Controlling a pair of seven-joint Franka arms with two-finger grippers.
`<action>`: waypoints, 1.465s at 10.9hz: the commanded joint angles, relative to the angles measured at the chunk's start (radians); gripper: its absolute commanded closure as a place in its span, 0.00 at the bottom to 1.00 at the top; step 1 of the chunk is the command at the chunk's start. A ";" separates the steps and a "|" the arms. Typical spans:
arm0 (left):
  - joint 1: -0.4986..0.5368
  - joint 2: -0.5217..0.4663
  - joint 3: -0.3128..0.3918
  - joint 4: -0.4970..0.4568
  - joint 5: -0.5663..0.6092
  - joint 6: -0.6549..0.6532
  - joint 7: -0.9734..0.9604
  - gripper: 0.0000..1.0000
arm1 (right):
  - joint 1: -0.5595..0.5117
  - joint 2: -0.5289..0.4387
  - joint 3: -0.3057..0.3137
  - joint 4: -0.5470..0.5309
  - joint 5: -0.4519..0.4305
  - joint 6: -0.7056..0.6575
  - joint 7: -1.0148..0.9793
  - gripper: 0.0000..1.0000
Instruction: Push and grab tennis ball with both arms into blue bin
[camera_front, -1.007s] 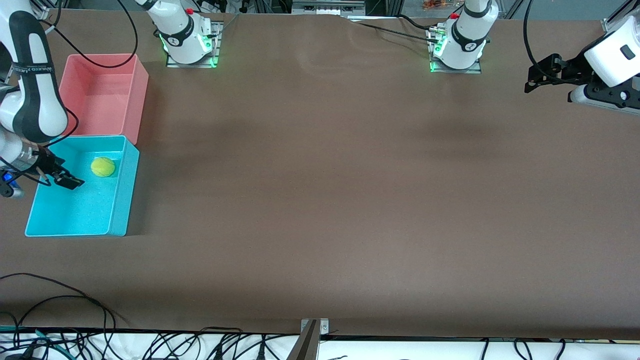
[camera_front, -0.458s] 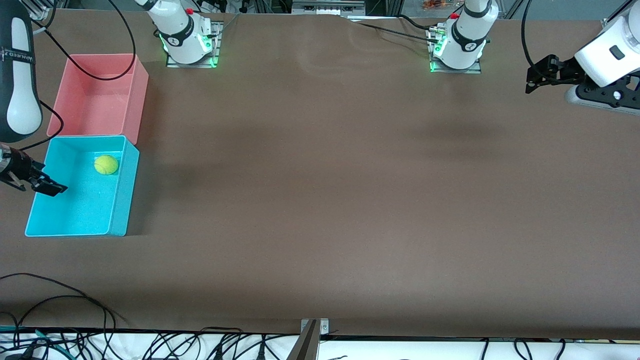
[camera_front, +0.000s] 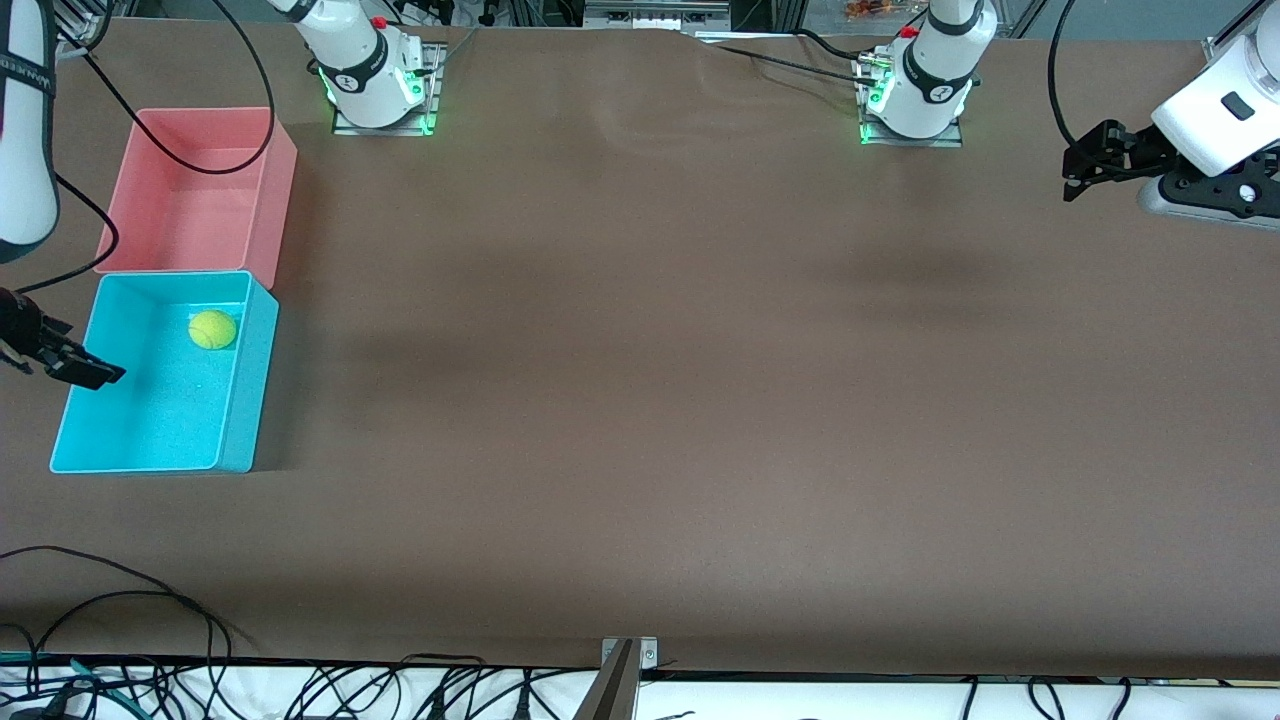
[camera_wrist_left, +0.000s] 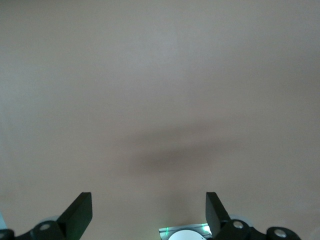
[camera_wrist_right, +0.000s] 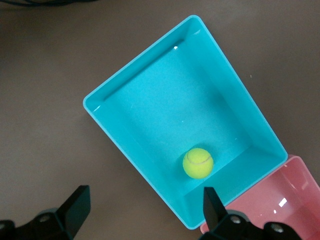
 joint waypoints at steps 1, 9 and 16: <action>-0.007 0.008 -0.007 0.023 0.020 0.010 -0.024 0.00 | 0.001 -0.087 0.066 0.007 0.004 -0.094 -0.052 0.00; -0.004 0.006 -0.004 0.029 -0.001 0.009 -0.091 0.00 | -0.155 -0.199 0.249 -0.002 0.102 -0.173 -0.380 0.00; 0.004 0.006 -0.004 0.028 -0.001 0.001 -0.091 0.00 | -0.083 -0.287 0.301 -0.042 0.041 -0.191 -0.388 0.00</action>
